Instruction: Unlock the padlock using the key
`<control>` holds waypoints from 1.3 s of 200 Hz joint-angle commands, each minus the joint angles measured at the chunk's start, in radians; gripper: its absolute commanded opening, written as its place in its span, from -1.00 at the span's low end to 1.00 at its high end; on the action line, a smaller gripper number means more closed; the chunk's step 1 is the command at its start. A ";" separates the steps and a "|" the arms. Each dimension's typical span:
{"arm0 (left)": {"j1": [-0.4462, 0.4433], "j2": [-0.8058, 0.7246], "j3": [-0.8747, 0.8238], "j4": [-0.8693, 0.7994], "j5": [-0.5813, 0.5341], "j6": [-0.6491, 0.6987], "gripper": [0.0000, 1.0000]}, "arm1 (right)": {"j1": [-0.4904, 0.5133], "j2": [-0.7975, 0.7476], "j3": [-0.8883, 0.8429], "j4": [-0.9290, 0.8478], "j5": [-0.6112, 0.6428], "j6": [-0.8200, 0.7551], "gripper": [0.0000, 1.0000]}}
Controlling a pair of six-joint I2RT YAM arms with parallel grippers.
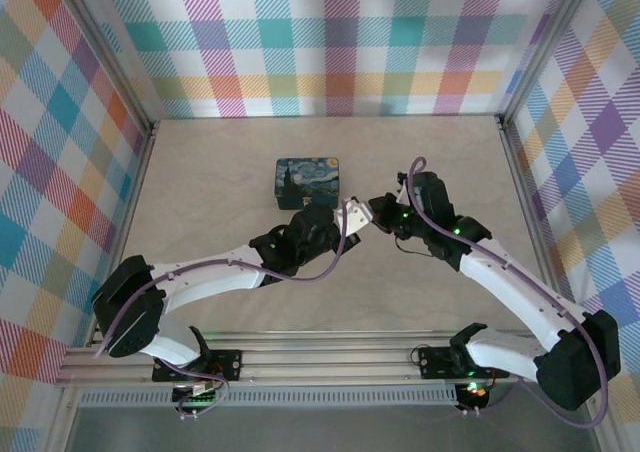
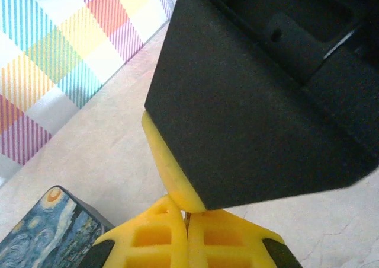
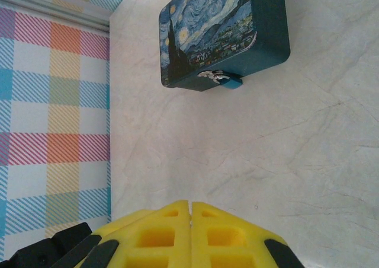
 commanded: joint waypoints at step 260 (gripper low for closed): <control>0.368 -0.234 -0.023 0.122 1.070 -0.639 -1.00 | -0.061 -0.097 0.042 0.257 -0.492 -0.285 -0.17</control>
